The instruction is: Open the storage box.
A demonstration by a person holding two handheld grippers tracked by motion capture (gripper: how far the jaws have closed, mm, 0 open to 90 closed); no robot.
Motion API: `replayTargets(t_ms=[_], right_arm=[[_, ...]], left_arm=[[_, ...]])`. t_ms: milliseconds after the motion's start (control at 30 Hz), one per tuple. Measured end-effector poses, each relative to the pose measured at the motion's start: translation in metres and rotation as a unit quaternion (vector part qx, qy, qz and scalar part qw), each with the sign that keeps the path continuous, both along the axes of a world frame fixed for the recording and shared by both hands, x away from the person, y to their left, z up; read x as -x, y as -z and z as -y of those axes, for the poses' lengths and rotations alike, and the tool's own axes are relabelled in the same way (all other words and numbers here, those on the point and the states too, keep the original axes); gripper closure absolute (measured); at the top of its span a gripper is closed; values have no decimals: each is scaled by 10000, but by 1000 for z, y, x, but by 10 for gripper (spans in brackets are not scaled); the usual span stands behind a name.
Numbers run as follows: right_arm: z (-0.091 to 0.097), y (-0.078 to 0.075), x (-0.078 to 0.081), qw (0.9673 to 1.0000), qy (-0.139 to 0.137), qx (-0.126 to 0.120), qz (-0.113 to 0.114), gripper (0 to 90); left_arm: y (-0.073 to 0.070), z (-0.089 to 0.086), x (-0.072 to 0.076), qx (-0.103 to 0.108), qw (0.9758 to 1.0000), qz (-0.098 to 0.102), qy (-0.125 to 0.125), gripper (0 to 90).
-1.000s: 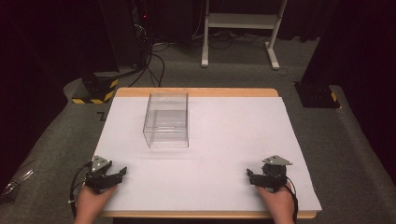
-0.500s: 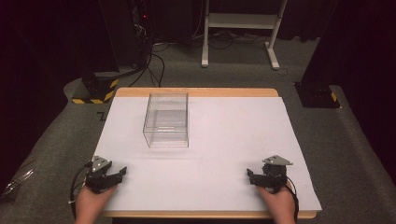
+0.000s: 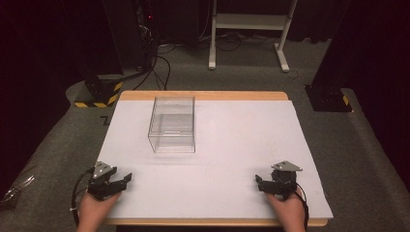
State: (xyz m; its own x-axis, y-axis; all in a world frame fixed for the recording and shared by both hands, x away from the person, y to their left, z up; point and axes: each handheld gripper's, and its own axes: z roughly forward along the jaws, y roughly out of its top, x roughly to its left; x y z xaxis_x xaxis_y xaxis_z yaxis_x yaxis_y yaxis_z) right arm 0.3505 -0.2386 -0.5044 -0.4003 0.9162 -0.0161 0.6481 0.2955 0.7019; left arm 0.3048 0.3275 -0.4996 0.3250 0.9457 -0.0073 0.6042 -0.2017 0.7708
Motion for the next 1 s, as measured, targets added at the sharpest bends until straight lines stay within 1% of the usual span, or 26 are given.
replayTargets(t_ms=[33,100,133,267,367,500,567,667,700,800,867,900,1000], right_arm=[[0,0,0,10000,0,-2,-1,103],[0,0,0,10000,-1,-1,-1,103],[0,0,0,10000,-2,-1,-2,103],[0,0,0,10000,-2,-1,-1,104],[0,0,0,10000,3,-4,-3,104],[0,0,0,10000,-3,-1,-1,104],[0,0,0,10000,-3,-1,-1,104],[0,0,0,10000,2,-5,-4,104],[0,0,0,10000,-3,-1,1,104],[0,0,0,10000,-3,-2,-2,104],[0,0,0,10000,-4,-2,-2,104],[0,0,0,10000,-4,-2,-2,104],[0,0,0,10000,-4,-4,-3,104]], left_arm=[[-1,1,1,27,10000,33,-5,320],[-3,1,2,4,10000,76,39,321],[-4,1,2,49,9999,120,51,321],[-6,2,3,76,9998,140,94,322],[-7,3,4,163,9997,161,112,321],[-10,5,4,221,9993,215,207,324],[-12,8,4,283,9991,235,229,324],[-14,12,4,275,9989,231,318,324],[-15,14,4,300,9987,240,333,324],[-17,18,6,305,9982,294,427,323],[-18,21,6,251,9977,355,527,322],[-18,21,6,251,9977,355,527,321],[-21,25,7,321,9969,409,588,322]])
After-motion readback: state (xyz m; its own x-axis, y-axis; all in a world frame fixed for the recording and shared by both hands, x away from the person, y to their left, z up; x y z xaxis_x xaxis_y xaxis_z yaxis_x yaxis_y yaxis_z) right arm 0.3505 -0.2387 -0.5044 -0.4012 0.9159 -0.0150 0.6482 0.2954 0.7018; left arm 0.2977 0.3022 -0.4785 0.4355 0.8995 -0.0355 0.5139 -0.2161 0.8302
